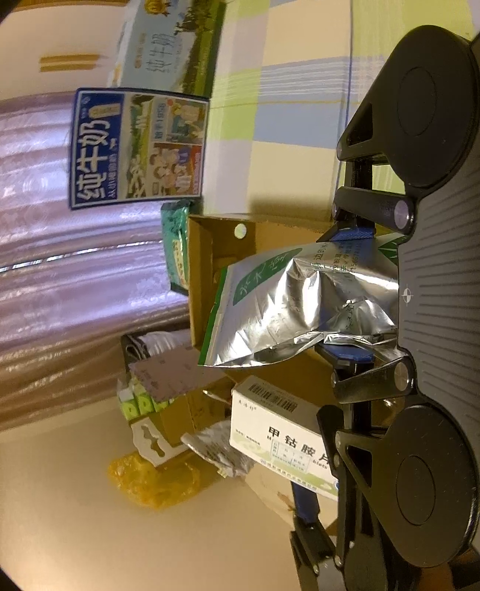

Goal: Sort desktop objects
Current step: 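Open both tools to drop the medicine box and foil bag into the box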

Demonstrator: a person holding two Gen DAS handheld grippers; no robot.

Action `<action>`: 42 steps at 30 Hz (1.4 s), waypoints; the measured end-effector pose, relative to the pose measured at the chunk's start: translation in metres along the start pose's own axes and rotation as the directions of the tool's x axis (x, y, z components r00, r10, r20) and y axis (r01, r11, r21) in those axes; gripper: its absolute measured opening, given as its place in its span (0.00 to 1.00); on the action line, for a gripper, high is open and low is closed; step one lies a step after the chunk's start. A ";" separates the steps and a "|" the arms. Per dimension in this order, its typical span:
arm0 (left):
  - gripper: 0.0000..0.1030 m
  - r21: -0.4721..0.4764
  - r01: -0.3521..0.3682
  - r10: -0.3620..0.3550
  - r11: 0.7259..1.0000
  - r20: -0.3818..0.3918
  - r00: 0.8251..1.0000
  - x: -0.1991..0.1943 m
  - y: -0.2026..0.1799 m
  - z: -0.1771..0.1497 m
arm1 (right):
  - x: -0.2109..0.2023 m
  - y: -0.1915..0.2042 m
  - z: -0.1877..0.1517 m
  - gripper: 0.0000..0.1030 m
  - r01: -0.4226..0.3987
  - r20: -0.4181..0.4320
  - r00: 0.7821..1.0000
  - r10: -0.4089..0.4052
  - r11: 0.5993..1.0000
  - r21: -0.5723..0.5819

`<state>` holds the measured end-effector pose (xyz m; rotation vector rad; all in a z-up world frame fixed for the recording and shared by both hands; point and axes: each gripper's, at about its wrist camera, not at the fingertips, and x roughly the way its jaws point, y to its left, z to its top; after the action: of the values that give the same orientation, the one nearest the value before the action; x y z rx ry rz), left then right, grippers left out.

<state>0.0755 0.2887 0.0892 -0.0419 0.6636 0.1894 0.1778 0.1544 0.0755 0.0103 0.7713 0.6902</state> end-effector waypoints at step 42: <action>0.81 -0.072 -0.043 0.044 0.996 0.015 0.999 0.006 0.031 -0.013 | 0.024 -0.014 0.018 0.72 -0.040 0.034 0.999 0.036 0.990 0.132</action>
<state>0.0662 0.3186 0.0760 -0.0950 0.6415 0.2556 0.2097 0.1614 0.0699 0.1565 0.7875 0.6726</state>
